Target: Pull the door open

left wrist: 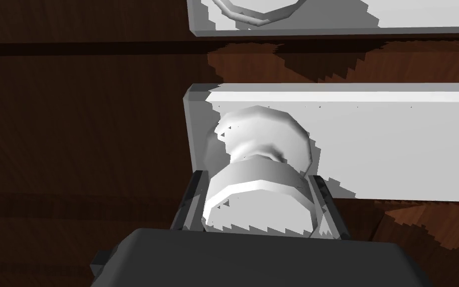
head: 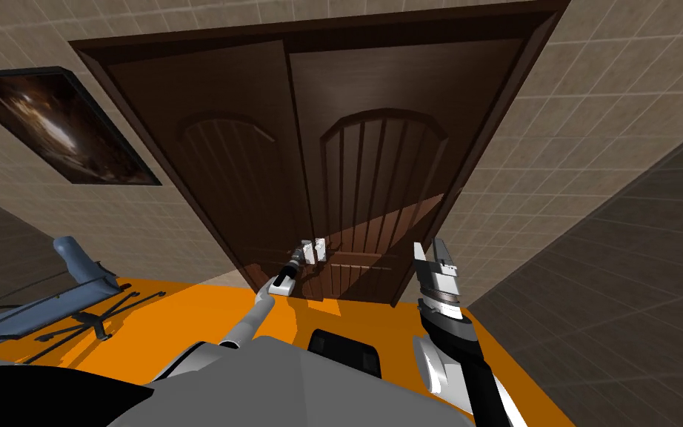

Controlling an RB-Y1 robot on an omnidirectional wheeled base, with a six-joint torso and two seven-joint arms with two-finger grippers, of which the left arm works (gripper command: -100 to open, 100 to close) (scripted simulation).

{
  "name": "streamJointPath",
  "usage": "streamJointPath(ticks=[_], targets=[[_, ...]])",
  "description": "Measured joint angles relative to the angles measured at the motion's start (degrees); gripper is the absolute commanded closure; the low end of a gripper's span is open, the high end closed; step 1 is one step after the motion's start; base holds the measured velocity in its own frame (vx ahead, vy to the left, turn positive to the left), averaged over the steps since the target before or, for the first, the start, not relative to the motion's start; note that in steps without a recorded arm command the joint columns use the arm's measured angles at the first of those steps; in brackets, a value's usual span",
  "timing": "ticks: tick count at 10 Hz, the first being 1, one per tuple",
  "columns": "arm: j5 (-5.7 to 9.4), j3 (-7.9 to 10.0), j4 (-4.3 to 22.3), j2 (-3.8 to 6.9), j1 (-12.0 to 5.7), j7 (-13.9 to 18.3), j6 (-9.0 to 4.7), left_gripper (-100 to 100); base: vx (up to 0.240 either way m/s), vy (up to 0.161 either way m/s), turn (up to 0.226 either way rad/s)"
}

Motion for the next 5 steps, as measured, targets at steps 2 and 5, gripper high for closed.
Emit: streamJointPath(ticks=[2, 5], targets=[[0.02, 0.36, -0.5, 0.19, 0.49, -0.1, 0.14, 100, -0.177, 0.066, 0.092], [0.36, 1.28, 0.4, 1.94, 2.1, 0.4, 0.16, -100, -0.195, 0.093, -0.001]])
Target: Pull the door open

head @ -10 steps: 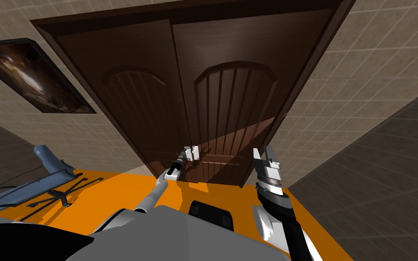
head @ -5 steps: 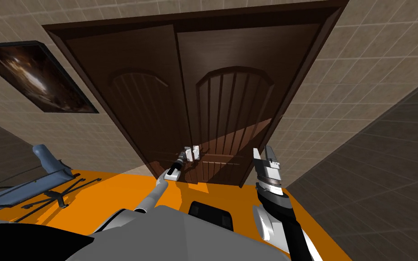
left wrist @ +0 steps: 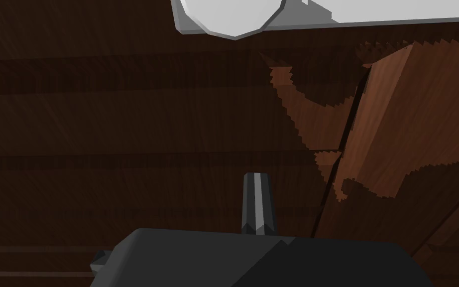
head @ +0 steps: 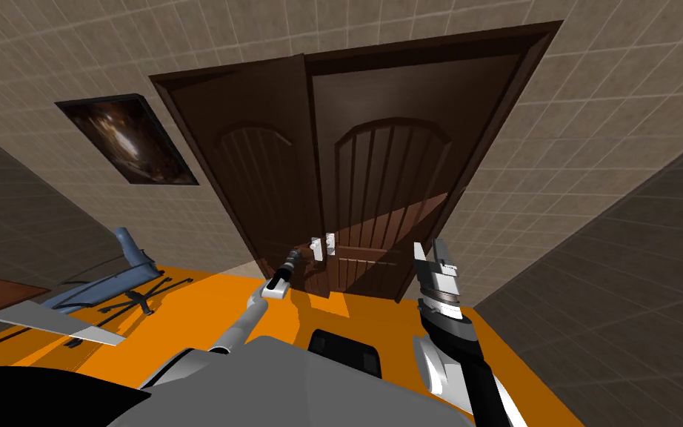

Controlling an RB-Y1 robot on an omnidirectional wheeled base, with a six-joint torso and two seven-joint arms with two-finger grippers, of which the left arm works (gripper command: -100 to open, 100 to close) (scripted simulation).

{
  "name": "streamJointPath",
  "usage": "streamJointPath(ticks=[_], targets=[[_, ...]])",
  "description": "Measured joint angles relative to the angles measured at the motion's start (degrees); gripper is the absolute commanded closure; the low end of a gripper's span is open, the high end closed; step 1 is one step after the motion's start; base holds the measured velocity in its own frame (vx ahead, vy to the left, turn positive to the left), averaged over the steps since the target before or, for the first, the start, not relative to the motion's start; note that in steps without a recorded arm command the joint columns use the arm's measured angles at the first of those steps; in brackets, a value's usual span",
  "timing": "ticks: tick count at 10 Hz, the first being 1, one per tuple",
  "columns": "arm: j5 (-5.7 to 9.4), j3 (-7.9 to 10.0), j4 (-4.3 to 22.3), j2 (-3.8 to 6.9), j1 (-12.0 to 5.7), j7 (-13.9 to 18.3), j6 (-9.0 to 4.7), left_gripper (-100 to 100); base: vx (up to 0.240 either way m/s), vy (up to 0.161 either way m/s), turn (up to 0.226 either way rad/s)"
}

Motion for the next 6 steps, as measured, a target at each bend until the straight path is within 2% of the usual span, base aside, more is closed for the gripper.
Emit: streamJointPath(ticks=[1, 2, 3, 5, 6], targets=[[-0.04, -0.71, 0.3, 0.17, -0.45, 0.4, -0.21, -100, -0.178, -0.009, -0.097], [-0.11, -1.37, -0.5, 0.04, -0.23, 0.7, -0.27, -100, -0.192, -0.039, -0.117], [-0.21, -2.26, -2.0, -0.16, 0.15, 1.0, 0.09, -100, -0.212, -0.011, -0.107], [-0.34, -4.14, -3.2, -0.19, 0.06, 1.9, -0.09, -100, -0.191, -0.03, -0.093], [-0.43, -4.81, -4.7, -0.36, 0.58, 2.2, 0.35, -100, -0.087, -0.021, -0.014]])
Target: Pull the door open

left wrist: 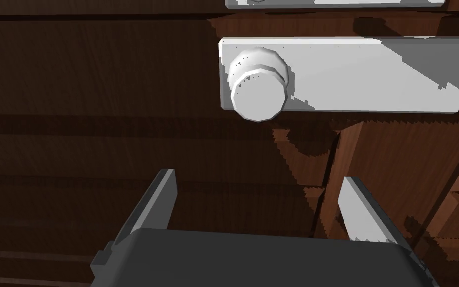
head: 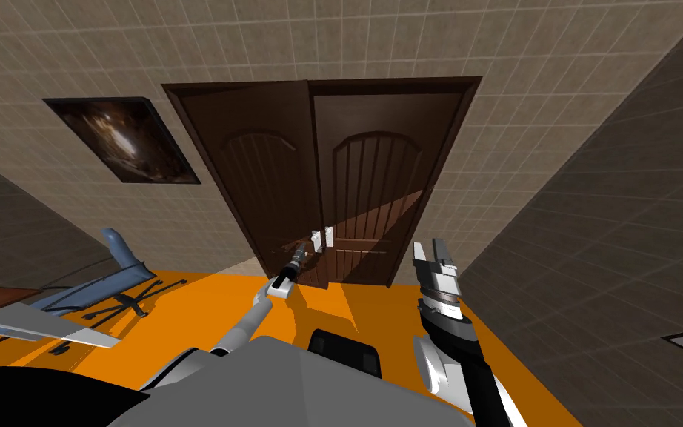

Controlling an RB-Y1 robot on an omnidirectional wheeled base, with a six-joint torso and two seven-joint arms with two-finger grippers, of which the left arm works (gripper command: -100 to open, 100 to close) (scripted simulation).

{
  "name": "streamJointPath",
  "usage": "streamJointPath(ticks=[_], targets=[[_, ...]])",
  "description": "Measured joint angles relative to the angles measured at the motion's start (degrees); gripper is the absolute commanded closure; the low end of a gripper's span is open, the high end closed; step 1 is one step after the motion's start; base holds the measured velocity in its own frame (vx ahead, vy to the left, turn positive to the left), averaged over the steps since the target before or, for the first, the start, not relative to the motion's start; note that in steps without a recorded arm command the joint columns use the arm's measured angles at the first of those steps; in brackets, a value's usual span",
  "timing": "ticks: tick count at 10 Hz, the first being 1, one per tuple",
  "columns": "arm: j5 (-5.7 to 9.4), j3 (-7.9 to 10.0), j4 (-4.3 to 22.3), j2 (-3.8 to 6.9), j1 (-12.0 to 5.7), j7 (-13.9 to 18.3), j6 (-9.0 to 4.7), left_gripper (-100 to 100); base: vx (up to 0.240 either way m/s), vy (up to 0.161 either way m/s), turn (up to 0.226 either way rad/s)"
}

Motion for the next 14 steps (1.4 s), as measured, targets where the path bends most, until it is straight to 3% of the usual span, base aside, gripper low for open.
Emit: streamJointPath(ticks=[2, 3, 5, 10, 11, 14], targets=[[0.14, 0.84, -0.1, 0.37, 0.51, -0.1, 0.59, -100, 0.054, 0.122, 0.154], [0.14, 1.55, 0.1, 0.3, 1.42, -0.4, 0.49, -100, 0.106, 0.085, 0.01], [0.19, 2.2, 1.9, 0.49, 0.96, -0.7, -0.22, -100, 0.157, 0.046, -0.026], [0.06, 1.46, 1.4, -0.23, -0.94, -0.7, -0.08, -100, 0.192, -0.091, -0.085], [0.06, 1.39, 1.4, -0.25, -1.09, -0.7, -0.03, 100, -0.014, 0.008, 0.021], [0.01, 1.29, 1.4, -0.35, -1.01, -0.7, -0.09, 100, -0.033, 0.019, -0.019]])
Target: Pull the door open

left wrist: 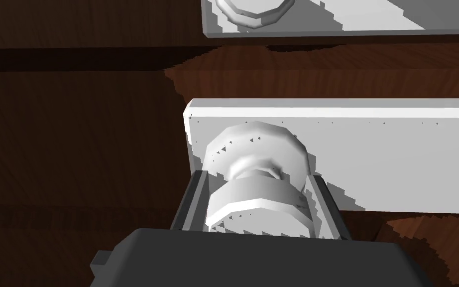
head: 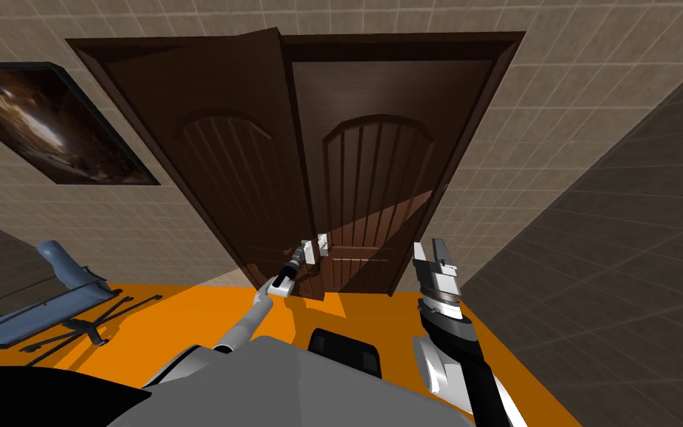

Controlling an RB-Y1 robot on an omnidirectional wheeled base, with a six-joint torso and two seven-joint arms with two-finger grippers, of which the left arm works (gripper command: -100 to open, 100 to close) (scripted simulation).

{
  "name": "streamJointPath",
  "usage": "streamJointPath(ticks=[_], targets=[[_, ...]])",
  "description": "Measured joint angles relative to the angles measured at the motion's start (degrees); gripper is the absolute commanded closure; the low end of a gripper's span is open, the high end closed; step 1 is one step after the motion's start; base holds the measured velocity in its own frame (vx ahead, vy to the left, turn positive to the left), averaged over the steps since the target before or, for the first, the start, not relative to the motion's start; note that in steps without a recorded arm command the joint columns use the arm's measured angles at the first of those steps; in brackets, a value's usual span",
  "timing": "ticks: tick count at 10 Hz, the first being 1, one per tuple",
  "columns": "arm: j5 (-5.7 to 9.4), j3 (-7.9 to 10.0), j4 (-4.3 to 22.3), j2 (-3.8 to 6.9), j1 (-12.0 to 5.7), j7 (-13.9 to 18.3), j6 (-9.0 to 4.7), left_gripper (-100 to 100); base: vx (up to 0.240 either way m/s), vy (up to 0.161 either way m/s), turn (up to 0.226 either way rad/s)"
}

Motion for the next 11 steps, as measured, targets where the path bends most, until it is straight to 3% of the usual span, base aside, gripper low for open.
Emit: streamJointPath(ticks=[3, 6, 7, 9, 10, 11], targets=[[-0.03, -0.16, 0.1, -0.12, 0.1, 0.0, 0.06, 100, -0.054, 0.019, 0.009], [0.02, -0.59, 0.1, 0.57, 0.76, 0.5, -0.37, 100, -0.19, 0.097, -0.004], [0.02, -0.9, 1.8, 0.93, 0.41, 0.8, -1.33, 100, -0.137, 0.061, 0.026], [0.18, -1.03, 0.2, 2.06, 2.06, 1.5, -0.76, 100, -0.195, 0.091, -0.096], [0.18, -1.51, -0.2, 2.5, 2.43, 2.0, -0.74, -100, -0.178, 0.073, -0.09], [0.17, -2.07, -0.6, 2.79, 2.62, 2.3, -0.83, -100, -0.175, 0.032, -0.029]])
